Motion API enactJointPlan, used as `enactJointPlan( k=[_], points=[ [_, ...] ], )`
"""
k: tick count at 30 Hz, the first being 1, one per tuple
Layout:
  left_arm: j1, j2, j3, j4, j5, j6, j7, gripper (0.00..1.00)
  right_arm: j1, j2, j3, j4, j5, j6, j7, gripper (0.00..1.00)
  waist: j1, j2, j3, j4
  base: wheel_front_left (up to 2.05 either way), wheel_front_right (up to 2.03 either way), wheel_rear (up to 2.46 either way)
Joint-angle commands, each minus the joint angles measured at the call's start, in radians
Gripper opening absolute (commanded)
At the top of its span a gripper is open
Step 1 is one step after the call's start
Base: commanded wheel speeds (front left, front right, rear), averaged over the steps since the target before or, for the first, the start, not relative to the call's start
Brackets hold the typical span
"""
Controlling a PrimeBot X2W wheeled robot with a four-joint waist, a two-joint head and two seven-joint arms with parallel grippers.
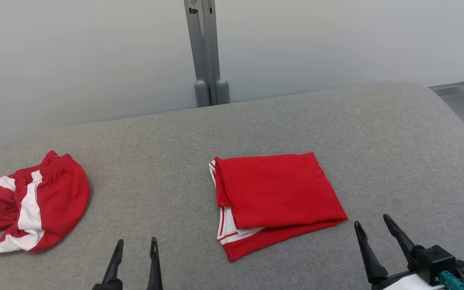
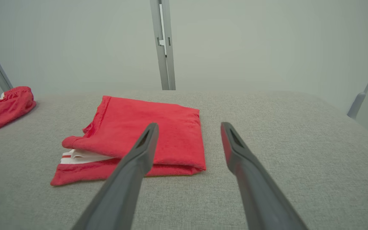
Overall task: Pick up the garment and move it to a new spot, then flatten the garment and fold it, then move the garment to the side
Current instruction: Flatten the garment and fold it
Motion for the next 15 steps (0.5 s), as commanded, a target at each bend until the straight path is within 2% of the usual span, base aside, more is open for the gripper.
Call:
enactJointPlan(
  k=[1,15],
  points=[
    [0.02,0.002,0.01,0.008,-0.004,0.005,0.0,1.0,0.013,0.002,0.005,0.001,-0.007,0.0,-0.003,1.0,0.0,0.0,-0.014,0.005,0.0,0.0,0.0],
    [0.056,0.002,0.027,0.033,-0.024,0.012,0.0,1.0,0.02,-0.005,0.027,0.006,0.024,0.0,-0.003,1.0,0.0,0.0,-0.035,0.042,0.0,0.0,0.0]
  ],
)
